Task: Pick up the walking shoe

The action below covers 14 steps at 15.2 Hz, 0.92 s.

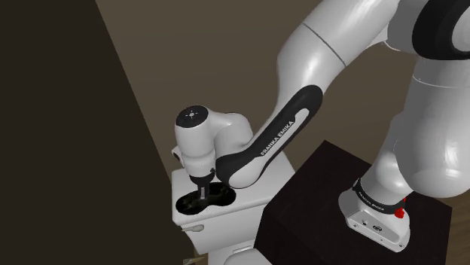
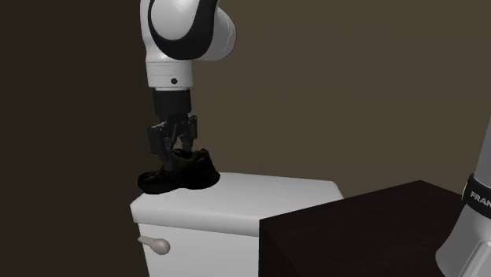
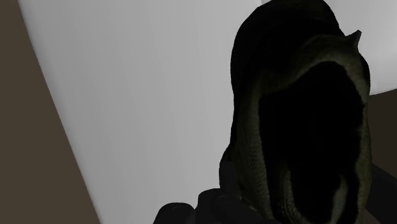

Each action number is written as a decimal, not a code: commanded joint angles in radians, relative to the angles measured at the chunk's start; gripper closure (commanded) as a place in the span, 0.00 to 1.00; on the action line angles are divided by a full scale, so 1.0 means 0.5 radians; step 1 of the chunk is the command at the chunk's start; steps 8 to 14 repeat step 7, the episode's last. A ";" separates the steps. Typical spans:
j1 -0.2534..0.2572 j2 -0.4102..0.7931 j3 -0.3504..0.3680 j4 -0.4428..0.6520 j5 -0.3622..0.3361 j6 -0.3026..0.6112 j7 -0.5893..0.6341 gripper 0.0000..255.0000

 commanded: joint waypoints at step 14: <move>-0.035 -0.133 0.045 0.016 0.098 -0.134 -0.073 1.00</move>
